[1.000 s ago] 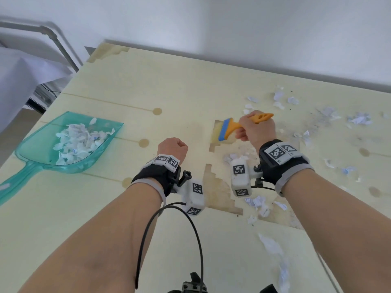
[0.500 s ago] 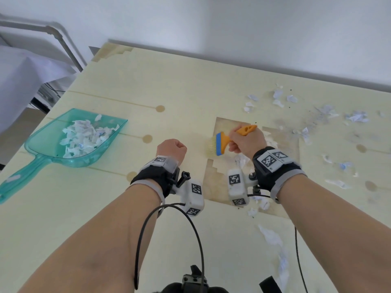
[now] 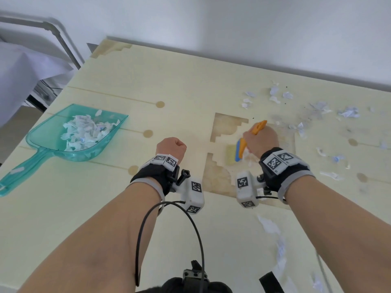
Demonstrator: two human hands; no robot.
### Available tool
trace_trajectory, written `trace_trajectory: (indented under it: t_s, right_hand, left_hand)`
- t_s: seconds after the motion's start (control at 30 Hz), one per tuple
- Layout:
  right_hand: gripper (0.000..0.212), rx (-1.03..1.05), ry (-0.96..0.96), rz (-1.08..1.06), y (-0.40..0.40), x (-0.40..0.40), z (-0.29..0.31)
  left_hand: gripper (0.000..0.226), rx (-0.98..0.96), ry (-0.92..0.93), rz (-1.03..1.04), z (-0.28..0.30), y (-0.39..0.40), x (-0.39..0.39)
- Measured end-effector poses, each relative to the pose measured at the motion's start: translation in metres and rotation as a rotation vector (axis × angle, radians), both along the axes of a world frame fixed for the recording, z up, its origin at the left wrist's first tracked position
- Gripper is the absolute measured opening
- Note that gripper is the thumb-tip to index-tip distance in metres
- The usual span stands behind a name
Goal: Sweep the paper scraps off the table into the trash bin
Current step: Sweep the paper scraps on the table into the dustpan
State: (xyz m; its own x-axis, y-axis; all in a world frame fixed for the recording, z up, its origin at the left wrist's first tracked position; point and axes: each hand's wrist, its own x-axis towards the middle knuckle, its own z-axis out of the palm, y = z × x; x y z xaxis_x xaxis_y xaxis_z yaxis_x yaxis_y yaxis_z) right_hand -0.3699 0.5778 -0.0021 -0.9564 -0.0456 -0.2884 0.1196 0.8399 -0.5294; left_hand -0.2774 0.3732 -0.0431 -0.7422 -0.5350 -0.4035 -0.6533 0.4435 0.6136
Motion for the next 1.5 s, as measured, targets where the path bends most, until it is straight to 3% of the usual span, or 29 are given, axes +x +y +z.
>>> trace_trajectory:
  t_s: [0.03,0.1,0.2,0.3,0.43,0.5,0.6,0.7,0.8,0.9,1.0,1.07,1.17,1.23,1.33,1.4,1.5]
  right_hand:
    - [0.028,0.004,0.07,-0.017,0.003,0.0,0.004]
    - [0.025,-0.184,0.117,-0.088,0.004,0.003,0.012]
    - [0.014,-0.463,-0.065,-0.049,-0.008,0.019,0.012]
    - [0.01,-0.299,-0.185,0.041,-0.005,0.03,0.001]
    - [0.022,-0.114,0.04,-0.143,0.02,0.028,0.006]
    - [0.026,-0.246,0.09,-0.201,0.021,0.034,0.012]
    - [0.018,-0.448,-0.06,-0.143,0.011,0.052,0.011]
    - [0.014,-0.265,-0.144,-0.039,0.016,0.064,0.002]
    - [0.013,-0.037,0.009,-0.119,0.032,0.063,0.004]
    - [0.018,-0.245,0.088,-0.205,0.033,0.069,0.012]
    - [0.016,-0.425,-0.101,-0.102,0.022,0.079,0.01]
    - [0.016,-0.324,-0.172,-0.053,0.022,0.082,0.005]
    - [0.02,0.0,0.001,-0.086,0.036,0.077,0.005]
    - [0.017,-0.063,0.094,-0.115,0.044,0.075,0.009]
    - [0.013,-0.413,-0.105,-0.055,0.04,0.084,0.012]
    - [0.01,-0.404,-0.22,0.04,0.038,0.091,0.005]
    - [0.01,-0.196,-0.12,-0.019,0.052,0.091,-0.001]
  left_hand:
    - [0.017,-0.001,-0.003,-0.002,0.001,0.0,0.001]
    - [0.017,-0.004,-0.006,-0.01,0.001,0.0,0.003]
    - [0.017,-0.006,0.003,-0.038,0.002,0.003,0.007]
    - [0.013,0.008,0.014,-0.064,0.003,0.007,0.009]
    - [0.012,0.019,0.03,-0.077,0.004,0.007,0.014]
    - [0.012,0.013,0.024,-0.091,0.003,0.007,0.018]
    - [0.013,0.023,0.025,-0.111,0.001,0.012,0.024]
    - [0.013,0.013,0.031,-0.144,0.002,0.016,0.028]
    - [0.013,-0.001,0.025,-0.16,0.001,0.016,0.033]
    - [0.014,-0.007,0.017,-0.173,0.0,0.02,0.038]
    - [0.017,-0.009,0.027,-0.179,0.002,0.024,0.041]
    - [0.016,-0.012,0.034,-0.177,0.005,0.024,0.042]
    - [0.016,-0.016,0.038,-0.156,0.007,0.024,0.045]
    - [0.017,-0.02,0.029,-0.149,0.006,0.026,0.047]
    - [0.017,-0.02,0.016,-0.136,0.005,0.033,0.052]
    - [0.017,-0.015,0.016,-0.119,0.004,0.04,0.055]
    - [0.016,-0.011,0.014,-0.084,0.002,0.049,0.062]
